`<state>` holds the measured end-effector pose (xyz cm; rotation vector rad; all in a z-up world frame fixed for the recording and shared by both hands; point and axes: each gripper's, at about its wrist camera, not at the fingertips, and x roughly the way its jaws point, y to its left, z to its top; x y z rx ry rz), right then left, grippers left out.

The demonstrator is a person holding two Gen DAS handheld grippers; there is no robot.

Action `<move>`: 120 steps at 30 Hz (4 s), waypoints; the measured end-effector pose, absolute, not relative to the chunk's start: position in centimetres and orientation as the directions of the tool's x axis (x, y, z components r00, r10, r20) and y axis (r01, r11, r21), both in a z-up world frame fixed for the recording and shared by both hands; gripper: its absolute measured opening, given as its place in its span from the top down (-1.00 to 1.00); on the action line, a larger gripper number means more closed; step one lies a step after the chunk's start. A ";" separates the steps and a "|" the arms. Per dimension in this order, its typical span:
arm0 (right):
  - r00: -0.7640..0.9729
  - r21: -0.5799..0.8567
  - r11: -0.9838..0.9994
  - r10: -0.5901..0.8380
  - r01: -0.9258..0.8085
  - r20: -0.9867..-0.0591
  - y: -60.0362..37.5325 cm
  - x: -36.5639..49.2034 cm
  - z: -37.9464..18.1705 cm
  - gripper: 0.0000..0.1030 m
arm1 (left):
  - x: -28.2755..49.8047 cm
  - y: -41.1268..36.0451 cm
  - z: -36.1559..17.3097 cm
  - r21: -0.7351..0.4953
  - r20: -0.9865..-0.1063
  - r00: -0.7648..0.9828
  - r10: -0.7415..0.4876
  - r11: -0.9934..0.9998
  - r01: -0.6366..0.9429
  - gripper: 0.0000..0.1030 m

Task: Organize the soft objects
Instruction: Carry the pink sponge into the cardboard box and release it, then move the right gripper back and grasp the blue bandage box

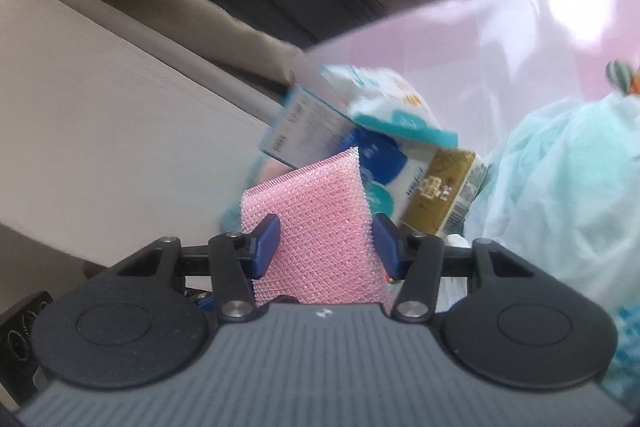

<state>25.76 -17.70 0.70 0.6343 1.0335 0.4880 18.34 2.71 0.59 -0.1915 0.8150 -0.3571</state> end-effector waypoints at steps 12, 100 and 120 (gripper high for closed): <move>0.660 0.738 0.674 0.544 0.023 -0.518 -34.8 17.3 7.8 0.02 | 17.3 -11.4 7.1 -0.262 -0.621 0.568 -0.540 0.826 0.498 0.16; 0.425 0.574 0.808 0.476 0.135 -0.770 -7.5 34.9 0.2 -0.43 | 12.8 16.1 -3.3 -0.101 -0.700 0.711 0.066 0.977 -0.190 -0.21; 0.407 0.478 0.865 0.386 0.152 -0.828 -4.8 38.4 -3.2 0.38 | 11.9 16.2 -4.8 -0.182 -0.723 0.690 -0.038 0.974 -0.136 0.29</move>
